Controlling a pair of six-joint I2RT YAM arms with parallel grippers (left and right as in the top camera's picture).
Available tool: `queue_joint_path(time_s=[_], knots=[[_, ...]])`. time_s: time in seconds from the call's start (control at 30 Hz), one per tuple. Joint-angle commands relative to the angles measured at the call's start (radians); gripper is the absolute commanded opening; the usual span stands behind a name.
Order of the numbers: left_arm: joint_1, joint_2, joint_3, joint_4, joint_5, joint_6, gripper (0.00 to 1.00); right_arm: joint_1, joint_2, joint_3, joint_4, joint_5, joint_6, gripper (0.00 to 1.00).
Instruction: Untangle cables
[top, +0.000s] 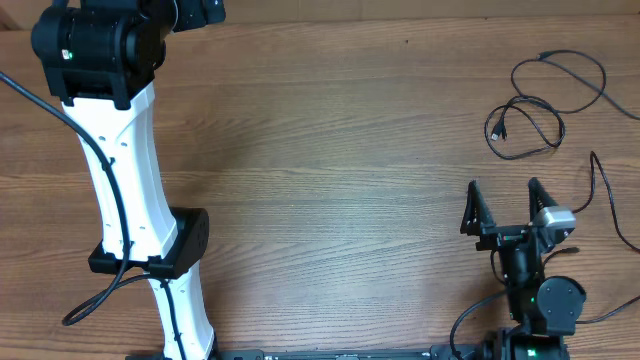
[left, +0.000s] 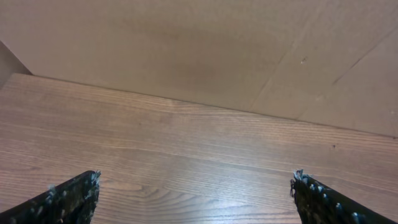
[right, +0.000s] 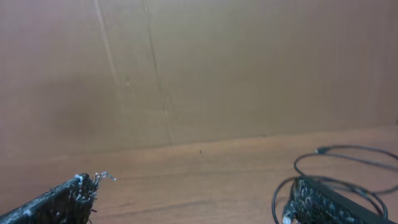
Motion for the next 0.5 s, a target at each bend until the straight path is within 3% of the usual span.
queue_joint_path(time_s=[0.0, 0.3, 0.47], knots=[[0.002, 0.008, 0.0, 0.003, -0.006, 0.015, 1.0, -0.001, -0.068, -0.052, -0.003, 0.051, -0.001, 1.0], [0.002, 0.008, 0.0, 0.003, -0.006, 0.015, 1.0, -0.006, -0.223, -0.056, -0.291, 0.1, -0.185, 1.0], [0.002, 0.008, 0.0, 0.003, -0.006, 0.015, 1.0, -0.006, -0.225, -0.056, -0.301, 0.111, -0.184, 1.0]])
